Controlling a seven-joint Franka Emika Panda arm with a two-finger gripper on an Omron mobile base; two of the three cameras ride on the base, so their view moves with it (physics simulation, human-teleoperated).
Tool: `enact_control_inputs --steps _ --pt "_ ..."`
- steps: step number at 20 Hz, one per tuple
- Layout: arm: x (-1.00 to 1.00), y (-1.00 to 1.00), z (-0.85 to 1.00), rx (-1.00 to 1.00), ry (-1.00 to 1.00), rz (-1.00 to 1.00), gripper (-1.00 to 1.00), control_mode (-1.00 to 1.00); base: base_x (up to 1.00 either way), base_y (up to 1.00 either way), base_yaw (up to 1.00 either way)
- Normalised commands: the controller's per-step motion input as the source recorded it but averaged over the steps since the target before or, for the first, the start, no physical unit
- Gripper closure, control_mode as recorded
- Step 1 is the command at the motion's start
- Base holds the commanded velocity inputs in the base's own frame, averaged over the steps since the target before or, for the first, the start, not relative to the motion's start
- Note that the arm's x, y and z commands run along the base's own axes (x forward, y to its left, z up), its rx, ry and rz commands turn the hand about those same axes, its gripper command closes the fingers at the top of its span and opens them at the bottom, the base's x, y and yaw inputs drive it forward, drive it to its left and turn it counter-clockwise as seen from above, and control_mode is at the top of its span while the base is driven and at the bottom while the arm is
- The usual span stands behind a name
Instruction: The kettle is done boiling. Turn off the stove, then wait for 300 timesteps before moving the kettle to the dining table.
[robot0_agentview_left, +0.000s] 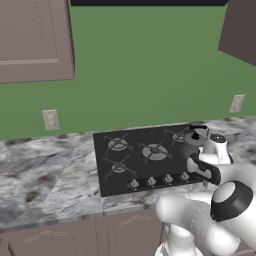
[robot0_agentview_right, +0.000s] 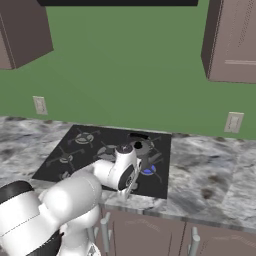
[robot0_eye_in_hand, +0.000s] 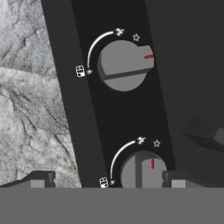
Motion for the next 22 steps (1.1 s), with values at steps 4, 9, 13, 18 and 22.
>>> enact_control_inputs --steps 4,9,13,18,22 --pt "0.00 -0.25 -0.22 0.00 0.00 0.01 -1.00 -1.00 0.00 0.00 0.00" --pt "0.00 -0.08 -0.14 0.00 0.00 0.00 -1.00 -1.00 0.00 0.00 0.00" --pt "0.00 -0.08 -0.10 0.00 0.00 0.00 -1.00 -1.00 0.00 0.00 0.00" --pt "0.00 -0.02 -0.07 0.00 0.00 0.00 -1.00 -1.00 0.00 0.00 0.00" --pt "0.00 0.00 -0.02 0.00 0.00 0.00 -1.00 -1.00 0.00 0.00 0.00"
